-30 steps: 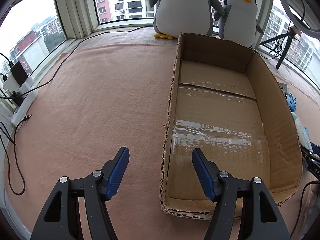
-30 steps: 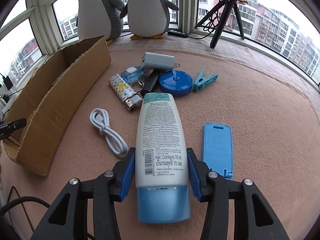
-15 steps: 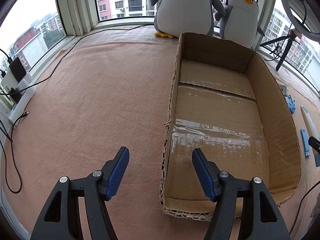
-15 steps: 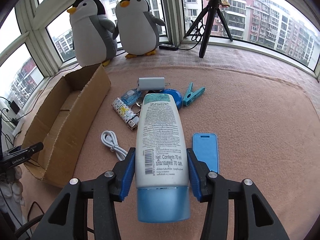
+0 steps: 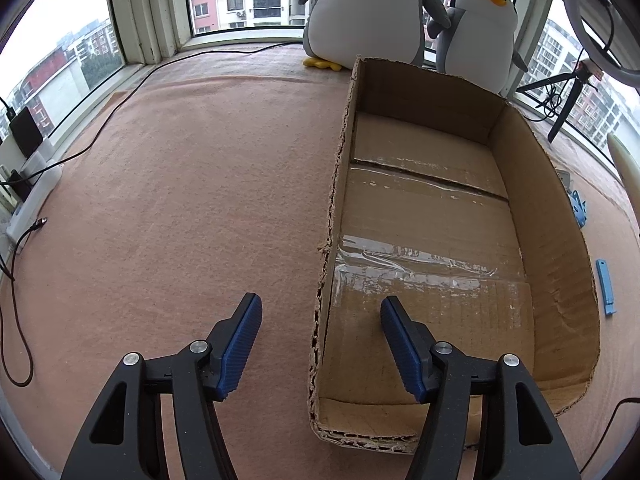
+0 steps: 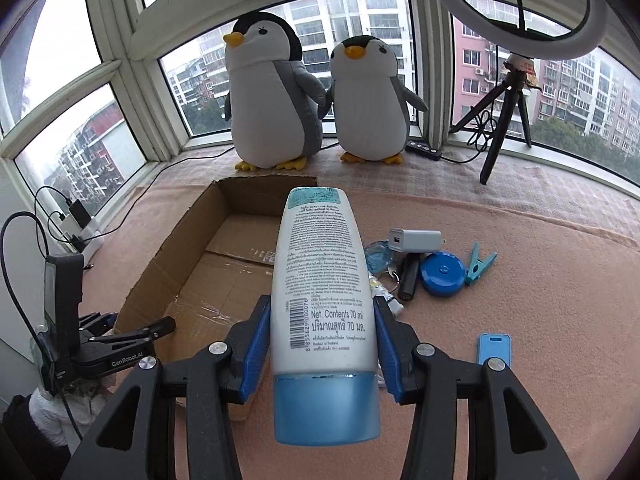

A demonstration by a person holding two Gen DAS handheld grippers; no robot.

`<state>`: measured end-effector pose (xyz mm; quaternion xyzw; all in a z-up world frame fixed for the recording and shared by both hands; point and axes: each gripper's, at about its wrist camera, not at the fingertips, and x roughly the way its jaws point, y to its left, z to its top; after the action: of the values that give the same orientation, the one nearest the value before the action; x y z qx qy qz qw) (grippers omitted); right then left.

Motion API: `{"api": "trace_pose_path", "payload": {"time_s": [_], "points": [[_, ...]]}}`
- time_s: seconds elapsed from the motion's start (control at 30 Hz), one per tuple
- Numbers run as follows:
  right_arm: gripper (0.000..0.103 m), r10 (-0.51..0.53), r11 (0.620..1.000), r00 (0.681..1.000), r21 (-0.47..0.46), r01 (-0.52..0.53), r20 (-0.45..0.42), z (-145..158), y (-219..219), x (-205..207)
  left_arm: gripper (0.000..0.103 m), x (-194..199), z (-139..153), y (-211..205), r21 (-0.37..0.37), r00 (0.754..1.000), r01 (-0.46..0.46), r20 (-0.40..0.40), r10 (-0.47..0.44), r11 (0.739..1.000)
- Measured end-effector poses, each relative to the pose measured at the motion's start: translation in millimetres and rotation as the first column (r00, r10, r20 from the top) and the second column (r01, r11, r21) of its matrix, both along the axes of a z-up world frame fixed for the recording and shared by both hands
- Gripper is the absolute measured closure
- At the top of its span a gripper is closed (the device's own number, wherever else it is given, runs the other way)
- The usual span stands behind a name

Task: Organize rigid objects
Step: 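Carry the lotion tube with the right tool into the cardboard box and release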

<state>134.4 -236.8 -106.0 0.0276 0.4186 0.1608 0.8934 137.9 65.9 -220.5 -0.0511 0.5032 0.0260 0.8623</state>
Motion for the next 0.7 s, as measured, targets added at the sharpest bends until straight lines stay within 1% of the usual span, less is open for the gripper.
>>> {"api": "trace_pose_path", "payload": {"time_s": [0.13, 0.37, 0.7], "points": [[0.059, 0.046, 0.999, 0.999, -0.005, -0.046, 0.011, 1, 27, 4, 0.038, 2, -1, 0, -0.001, 1.000, 0.003, -0.002, -0.003, 1.000], [0.059, 0.109, 0.994, 0.994, -0.021, -0.109, -0.011, -10, 68, 12, 0.039, 3, -3, -2, -0.003, 1.000, 0.003, 0.000, -0.003, 1.000], [0.058, 0.141, 0.989, 0.988, -0.043, -0.144, -0.064, -27, 94, 25, 0.039, 3, -2, -2, 0.000, 1.000, 0.008, 0.001, -0.008, 1.000]]}}
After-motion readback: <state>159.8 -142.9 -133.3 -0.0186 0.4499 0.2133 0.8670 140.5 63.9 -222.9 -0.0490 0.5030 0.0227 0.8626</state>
